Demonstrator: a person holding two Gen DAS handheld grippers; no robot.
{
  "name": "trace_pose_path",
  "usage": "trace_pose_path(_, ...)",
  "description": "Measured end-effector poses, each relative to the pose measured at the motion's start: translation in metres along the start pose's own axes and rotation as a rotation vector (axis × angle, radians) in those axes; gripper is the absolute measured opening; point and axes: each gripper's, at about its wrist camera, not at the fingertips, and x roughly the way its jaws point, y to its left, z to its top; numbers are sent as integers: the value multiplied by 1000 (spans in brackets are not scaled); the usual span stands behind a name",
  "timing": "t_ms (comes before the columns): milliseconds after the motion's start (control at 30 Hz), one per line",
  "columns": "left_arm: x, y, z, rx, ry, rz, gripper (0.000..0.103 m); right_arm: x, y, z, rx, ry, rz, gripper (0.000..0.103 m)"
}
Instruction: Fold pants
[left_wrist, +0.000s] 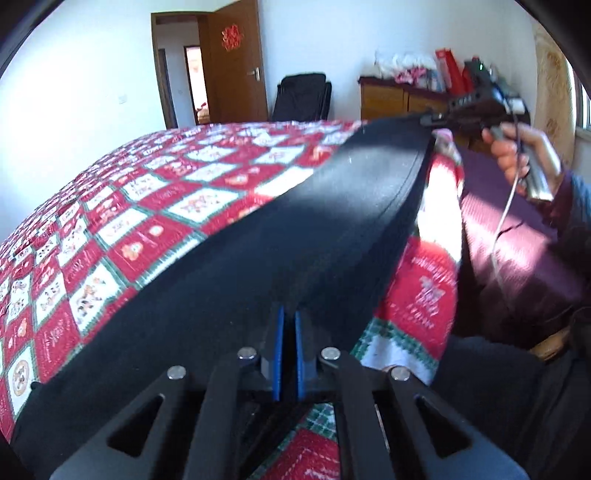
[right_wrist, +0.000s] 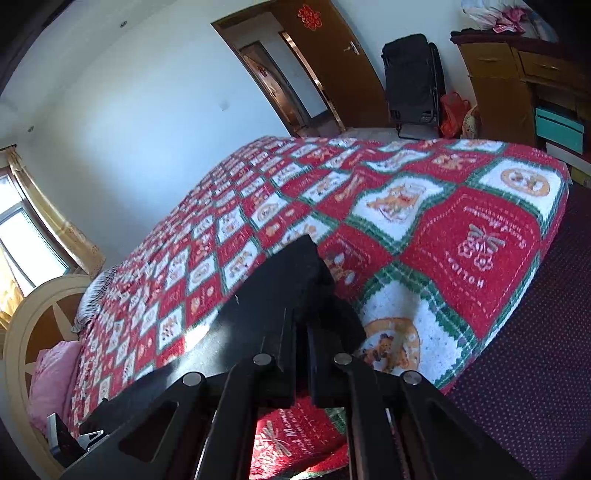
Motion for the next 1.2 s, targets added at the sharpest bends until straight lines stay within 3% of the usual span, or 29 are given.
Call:
trace_pose_path(300, 25, -9, -25, -26, 81, -72, 6, 11, -17, -11, 16, 65, -42, 4)
trace_pose_path(567, 16, -5, -23, -56, 47, -79, 6, -17, 5, -5, -57, 2, -28, 4)
trace_pose_path(700, 20, -5, -27, -65, 62, -112, 6, 3, -16, -10, -7, 57, -69, 4)
trace_pose_path(900, 20, -5, -28, -60, 67, -115, 7, -1, -21, -6, 6, 52, -49, 8)
trace_pose_path(933, 18, -6, -28, -53, 64, -114, 11, -3, -22, -4, 16, 44, -60, 12)
trace_pose_path(1000, 13, -7, -28, -44, 58, -93, 22, -14, -23, 0, 24, -5, -127, 38)
trace_pose_path(1067, 4, -5, -28, -53, 24, -78, 50, -32, -20, 3, 23, -97, -195, 43)
trace_pose_path(1133, -6, 1, -28, -77, -20, -64, 63, -46, -10, 6, 2, -155, -182, 43)
trace_pose_path(1200, -13, 6, -26, -93, -45, -65, 64, -49, 7, 7, -45, -177, -124, 43)
